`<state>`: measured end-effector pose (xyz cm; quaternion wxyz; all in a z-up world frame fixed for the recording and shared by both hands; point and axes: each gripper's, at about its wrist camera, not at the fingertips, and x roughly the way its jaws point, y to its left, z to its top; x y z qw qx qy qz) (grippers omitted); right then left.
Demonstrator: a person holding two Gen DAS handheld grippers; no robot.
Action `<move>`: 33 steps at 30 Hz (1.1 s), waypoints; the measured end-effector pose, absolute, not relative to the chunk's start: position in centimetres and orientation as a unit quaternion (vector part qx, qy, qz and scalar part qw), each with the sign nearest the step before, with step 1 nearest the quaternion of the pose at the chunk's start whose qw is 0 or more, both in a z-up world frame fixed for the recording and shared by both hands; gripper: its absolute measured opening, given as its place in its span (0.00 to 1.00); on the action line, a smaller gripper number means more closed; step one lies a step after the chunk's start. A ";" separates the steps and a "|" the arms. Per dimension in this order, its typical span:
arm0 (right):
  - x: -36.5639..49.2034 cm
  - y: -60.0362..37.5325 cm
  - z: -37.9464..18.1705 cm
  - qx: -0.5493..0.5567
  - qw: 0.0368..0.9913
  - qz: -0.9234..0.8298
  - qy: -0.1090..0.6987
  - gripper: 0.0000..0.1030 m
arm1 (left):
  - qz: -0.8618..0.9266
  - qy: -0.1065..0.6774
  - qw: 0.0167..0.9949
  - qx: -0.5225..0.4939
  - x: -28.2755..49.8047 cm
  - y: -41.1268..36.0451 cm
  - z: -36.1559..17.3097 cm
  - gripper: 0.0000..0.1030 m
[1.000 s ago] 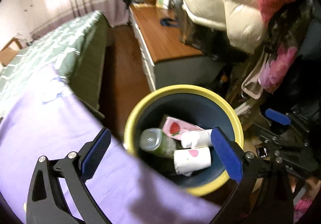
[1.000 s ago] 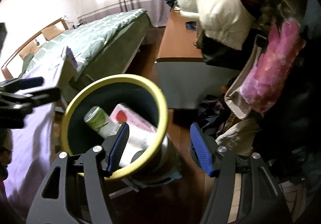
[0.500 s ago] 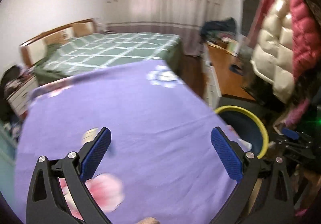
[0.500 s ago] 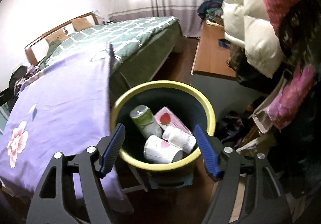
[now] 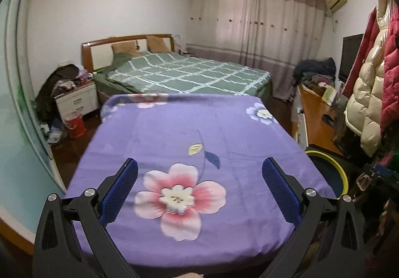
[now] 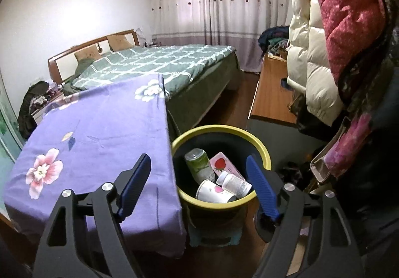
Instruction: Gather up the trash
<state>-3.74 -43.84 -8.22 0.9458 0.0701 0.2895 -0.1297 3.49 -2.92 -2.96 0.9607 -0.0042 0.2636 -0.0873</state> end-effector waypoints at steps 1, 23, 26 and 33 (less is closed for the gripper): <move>-4.0 -43.7 -8.1 0.070 0.947 -0.129 0.286 0.73 | -0.086 0.262 0.961 -0.005 3.0 -2.5 -2.9 0.95; -4.4 -41.8 -7.6 0.061 0.951 -0.111 0.283 0.75 | -0.083 0.262 0.961 0.014 2.2 -3.7 -2.9 0.95; -4.3 -41.6 -7.7 0.060 0.951 -0.109 0.283 0.75 | -0.085 0.264 0.961 0.013 2.3 -3.7 -3.0 0.95; -4.2 -41.4 -7.8 0.060 0.951 -0.109 0.285 0.75 | -0.089 0.267 0.959 0.012 2.3 -3.8 -3.1 0.95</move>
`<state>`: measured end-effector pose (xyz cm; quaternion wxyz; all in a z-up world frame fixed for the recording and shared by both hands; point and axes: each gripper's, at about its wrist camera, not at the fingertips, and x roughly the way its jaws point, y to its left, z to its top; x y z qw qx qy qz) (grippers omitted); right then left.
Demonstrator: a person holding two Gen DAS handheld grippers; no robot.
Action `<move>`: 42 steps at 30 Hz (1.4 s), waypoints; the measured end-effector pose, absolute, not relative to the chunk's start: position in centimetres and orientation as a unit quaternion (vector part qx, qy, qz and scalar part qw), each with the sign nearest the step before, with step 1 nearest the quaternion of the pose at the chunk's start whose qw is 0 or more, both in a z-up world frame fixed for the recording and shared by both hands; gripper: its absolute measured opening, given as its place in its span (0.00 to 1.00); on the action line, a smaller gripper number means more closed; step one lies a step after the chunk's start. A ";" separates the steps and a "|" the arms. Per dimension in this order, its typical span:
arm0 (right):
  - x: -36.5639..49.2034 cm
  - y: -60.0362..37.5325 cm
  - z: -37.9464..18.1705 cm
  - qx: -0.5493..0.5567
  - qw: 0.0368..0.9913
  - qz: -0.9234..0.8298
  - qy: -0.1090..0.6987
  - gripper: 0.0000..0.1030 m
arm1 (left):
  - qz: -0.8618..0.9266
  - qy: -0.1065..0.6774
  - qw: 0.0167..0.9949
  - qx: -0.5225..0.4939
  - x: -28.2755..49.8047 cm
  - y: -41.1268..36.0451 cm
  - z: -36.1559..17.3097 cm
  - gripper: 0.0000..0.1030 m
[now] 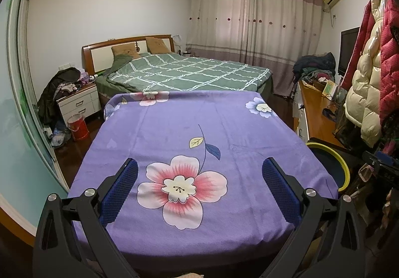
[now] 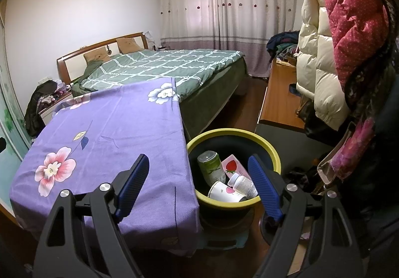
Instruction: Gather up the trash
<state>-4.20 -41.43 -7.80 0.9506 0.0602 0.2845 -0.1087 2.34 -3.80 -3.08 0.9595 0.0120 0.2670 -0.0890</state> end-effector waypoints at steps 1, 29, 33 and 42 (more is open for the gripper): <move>-4.2 -41.4 -7.8 0.060 0.951 -0.108 0.285 0.75 | -0.089 0.267 0.960 0.012 2.3 -3.8 -3.1 0.95; -4.0 -41.3 -8.0 0.062 0.950 -0.106 0.286 0.75 | -0.094 0.274 0.957 0.011 2.4 -3.9 -3.6 0.95; -4.0 -41.3 -8.0 0.062 0.950 -0.106 0.287 0.75 | -0.095 0.276 0.956 0.011 2.4 -3.9 -3.7 0.95; -4.0 -41.4 -8.0 0.062 0.950 -0.106 0.286 0.75 | -0.095 0.276 0.956 0.011 2.4 -3.9 -3.7 0.95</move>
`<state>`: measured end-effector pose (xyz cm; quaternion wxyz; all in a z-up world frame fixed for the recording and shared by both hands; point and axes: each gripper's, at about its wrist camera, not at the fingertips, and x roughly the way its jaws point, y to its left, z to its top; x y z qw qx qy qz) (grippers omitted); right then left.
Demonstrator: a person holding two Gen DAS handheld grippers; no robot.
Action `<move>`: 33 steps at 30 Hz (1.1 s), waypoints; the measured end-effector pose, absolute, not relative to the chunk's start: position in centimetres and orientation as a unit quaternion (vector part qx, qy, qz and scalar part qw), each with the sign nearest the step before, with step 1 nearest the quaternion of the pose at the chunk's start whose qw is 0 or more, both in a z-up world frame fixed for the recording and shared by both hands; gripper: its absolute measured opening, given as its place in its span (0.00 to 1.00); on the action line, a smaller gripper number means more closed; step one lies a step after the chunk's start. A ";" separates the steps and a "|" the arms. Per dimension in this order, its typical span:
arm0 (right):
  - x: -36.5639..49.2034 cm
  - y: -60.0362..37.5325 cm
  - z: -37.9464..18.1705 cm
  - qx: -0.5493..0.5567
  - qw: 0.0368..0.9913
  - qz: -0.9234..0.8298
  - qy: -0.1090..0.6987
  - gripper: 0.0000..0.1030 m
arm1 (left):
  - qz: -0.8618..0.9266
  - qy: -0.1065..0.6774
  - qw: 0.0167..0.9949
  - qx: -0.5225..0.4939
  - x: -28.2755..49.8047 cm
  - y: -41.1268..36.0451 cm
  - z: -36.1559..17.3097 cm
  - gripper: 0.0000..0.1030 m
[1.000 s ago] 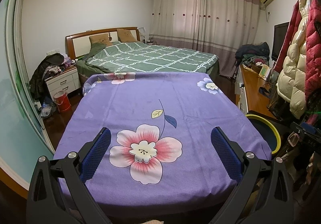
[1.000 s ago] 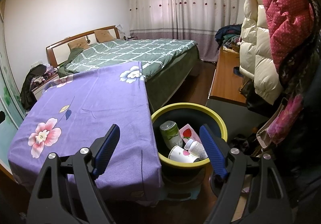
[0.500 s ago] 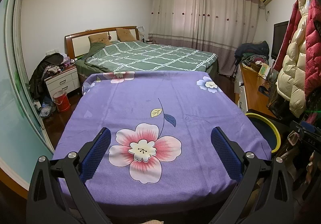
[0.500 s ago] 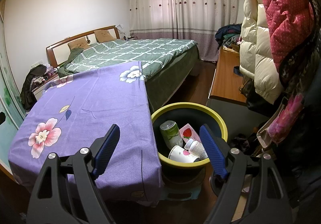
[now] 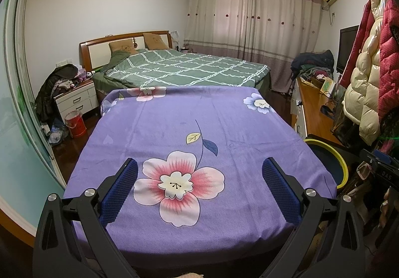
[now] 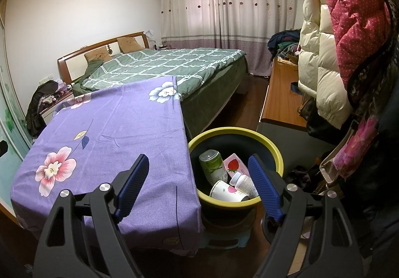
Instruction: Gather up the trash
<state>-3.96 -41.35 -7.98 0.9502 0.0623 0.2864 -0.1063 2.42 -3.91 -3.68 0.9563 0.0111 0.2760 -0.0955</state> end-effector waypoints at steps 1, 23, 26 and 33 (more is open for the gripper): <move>-4.0 -41.3 -8.0 0.062 0.950 -0.106 0.286 0.75 | -0.096 0.276 0.956 0.011 2.4 -3.9 -3.7 0.95; -3.9 -41.4 -8.0 0.064 0.950 -0.106 0.286 0.75 | -0.095 0.277 0.956 0.012 2.3 -4.0 -4.1 0.95; -3.9 -41.4 -8.0 0.064 0.950 -0.107 0.286 0.75 | -0.095 0.278 0.956 0.012 2.3 -4.0 -4.1 0.95; -3.9 -41.3 -8.1 0.063 0.950 -0.107 0.287 0.75 | -0.095 0.279 0.956 0.012 2.3 -4.0 -4.1 0.95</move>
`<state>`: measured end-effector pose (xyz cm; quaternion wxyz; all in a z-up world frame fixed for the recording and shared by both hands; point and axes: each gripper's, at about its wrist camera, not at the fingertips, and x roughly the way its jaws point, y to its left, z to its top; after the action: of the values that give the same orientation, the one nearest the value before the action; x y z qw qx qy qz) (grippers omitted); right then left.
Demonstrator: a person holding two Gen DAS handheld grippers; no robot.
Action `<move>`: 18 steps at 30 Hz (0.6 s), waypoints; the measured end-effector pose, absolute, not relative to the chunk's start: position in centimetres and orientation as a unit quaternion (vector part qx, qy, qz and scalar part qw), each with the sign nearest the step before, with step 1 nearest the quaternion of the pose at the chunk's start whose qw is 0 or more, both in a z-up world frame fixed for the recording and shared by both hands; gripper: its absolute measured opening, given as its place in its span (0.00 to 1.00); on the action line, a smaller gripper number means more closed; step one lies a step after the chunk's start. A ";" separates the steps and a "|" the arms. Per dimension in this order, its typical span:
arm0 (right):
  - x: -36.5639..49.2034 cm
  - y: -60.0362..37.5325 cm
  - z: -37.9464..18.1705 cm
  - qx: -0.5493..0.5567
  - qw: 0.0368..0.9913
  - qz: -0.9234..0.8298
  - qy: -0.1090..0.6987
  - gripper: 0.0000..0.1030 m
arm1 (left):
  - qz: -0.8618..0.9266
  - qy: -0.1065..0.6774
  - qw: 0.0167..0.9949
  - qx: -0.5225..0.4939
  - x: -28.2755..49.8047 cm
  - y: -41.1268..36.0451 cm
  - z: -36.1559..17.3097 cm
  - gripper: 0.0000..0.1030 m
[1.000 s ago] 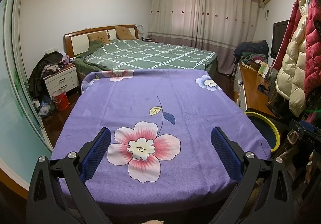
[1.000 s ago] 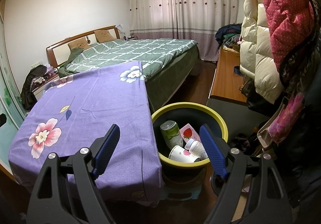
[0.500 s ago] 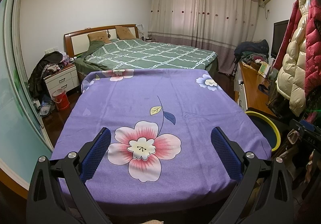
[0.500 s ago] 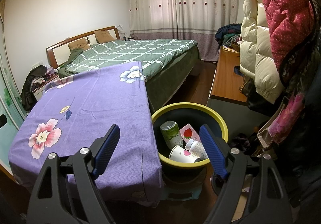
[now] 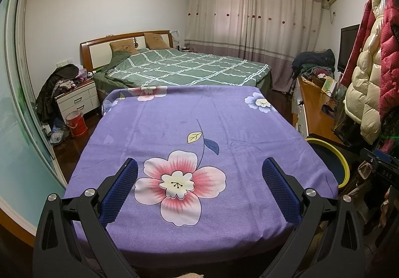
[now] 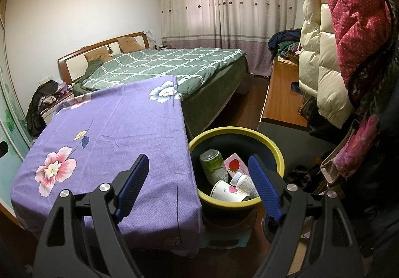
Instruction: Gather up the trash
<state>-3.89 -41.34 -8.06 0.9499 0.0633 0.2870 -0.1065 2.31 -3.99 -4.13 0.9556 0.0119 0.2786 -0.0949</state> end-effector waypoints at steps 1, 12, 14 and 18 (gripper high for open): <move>-3.9 -41.4 -8.0 0.064 0.950 -0.106 0.287 0.75 | -0.095 0.279 0.956 0.012 2.3 -4.0 -4.2 0.95; -3.0 -40.9 -8.1 0.056 0.950 -0.100 0.290 0.75 | -0.090 0.297 0.951 -0.003 4.7 -3.0 -5.2 0.95; -1.6 -40.3 -7.9 0.045 0.951 -0.092 0.290 0.77 | -0.083 0.317 0.945 -0.008 6.6 -2.4 -6.0 0.95; 2.8 -38.7 -7.6 0.032 0.951 -0.064 0.301 0.81 | -0.069 0.335 0.940 0.007 10.6 -1.8 -7.5 0.95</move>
<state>2.78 -38.67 -7.55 0.9511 0.0322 0.3005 -0.0636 10.62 -1.77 -7.46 0.9395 0.0072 0.3354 -0.0689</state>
